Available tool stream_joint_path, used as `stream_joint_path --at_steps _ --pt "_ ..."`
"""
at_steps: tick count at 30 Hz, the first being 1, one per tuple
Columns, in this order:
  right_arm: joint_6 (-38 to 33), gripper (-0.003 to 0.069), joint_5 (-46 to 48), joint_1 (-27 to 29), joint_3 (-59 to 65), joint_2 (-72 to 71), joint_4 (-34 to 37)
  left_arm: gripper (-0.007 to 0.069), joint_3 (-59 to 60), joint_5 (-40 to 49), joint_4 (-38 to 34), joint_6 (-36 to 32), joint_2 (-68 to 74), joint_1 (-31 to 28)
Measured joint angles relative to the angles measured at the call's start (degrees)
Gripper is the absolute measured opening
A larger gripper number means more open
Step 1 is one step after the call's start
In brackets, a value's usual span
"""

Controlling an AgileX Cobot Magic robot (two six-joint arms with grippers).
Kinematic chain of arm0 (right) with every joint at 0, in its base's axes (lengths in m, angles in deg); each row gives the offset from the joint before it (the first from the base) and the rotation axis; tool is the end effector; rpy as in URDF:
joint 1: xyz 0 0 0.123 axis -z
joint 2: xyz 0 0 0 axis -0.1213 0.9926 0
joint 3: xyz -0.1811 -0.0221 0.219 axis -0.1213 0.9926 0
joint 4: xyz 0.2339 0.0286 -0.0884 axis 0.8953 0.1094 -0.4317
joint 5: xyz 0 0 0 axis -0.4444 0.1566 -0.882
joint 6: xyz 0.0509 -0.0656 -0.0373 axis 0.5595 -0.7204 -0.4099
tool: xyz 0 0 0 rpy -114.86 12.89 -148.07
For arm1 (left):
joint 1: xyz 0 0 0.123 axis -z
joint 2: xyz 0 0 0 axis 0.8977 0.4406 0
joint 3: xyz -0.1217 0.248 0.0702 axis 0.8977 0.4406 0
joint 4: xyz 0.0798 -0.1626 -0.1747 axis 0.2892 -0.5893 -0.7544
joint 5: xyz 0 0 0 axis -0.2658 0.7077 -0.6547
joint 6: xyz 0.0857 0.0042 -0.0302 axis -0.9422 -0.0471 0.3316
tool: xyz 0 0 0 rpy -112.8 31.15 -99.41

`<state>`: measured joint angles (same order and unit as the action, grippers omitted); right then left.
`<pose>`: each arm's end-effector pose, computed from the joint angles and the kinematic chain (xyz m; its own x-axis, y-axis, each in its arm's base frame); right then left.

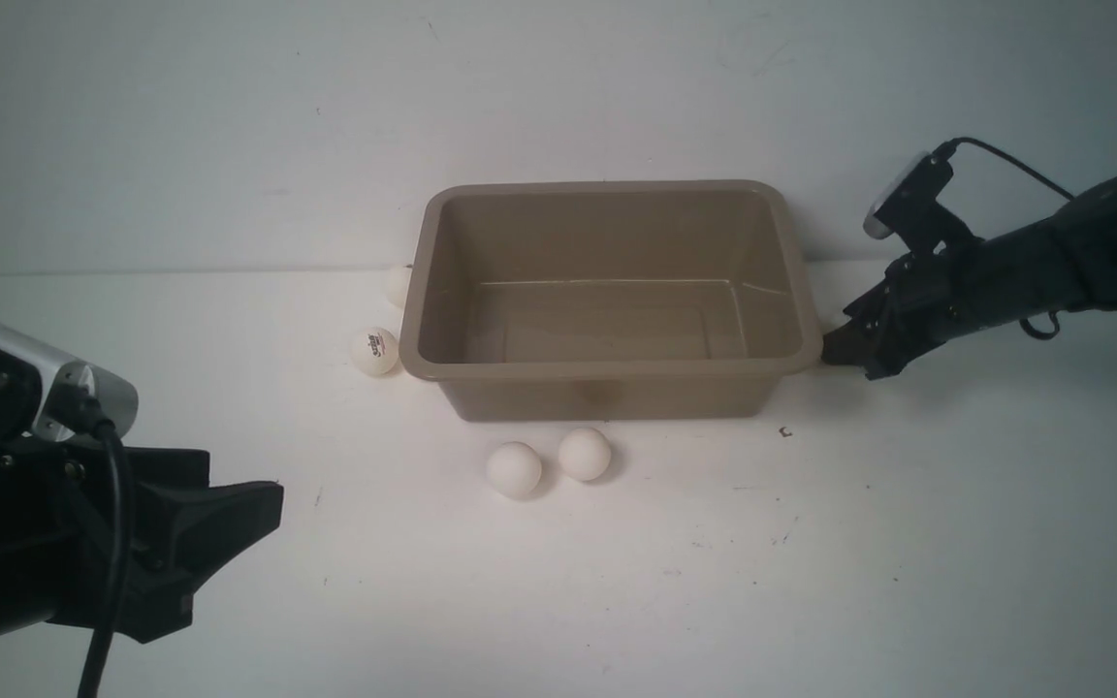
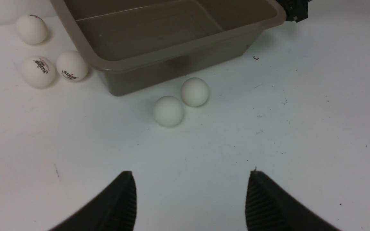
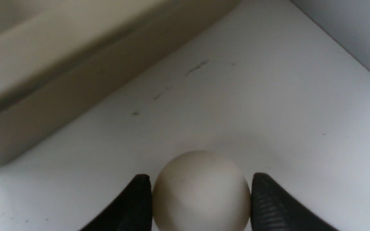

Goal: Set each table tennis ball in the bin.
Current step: Use the right arm to clamp the table tennis ball closest to it, then use the right arm to put the table tennis ball into the box

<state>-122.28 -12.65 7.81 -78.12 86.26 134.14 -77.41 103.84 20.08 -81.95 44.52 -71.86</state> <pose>0.4673 0.0424 0.1327 -0.4239 -0.5857 -0.6908 -0.7919 0.6098 -0.0311 0.1619 -0.0349 0.2754 -0.5168 0.0777 -0.8526 0.4932 0.8411 -0.2223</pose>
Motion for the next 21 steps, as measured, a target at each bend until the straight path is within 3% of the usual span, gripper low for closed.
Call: stream_joint_path --at_steps 10,15,21 --pt "0.75 0.0354 1.93 0.22 0.00 -9.04 2.26 0.0419 0.00 0.00 0.01 0.00 0.00 0.00" --pt "-4.12 0.0354 7.84 -4.00 -0.40 -12.02 12.31 0.0419 0.00 0.00 -0.06 0.00 0.00 0.00" --pt "-6.76 0.0354 5.66 -9.20 -0.40 -7.45 14.47 0.0419 0.00 0.25 -0.10 -0.57 0.00 0.00"
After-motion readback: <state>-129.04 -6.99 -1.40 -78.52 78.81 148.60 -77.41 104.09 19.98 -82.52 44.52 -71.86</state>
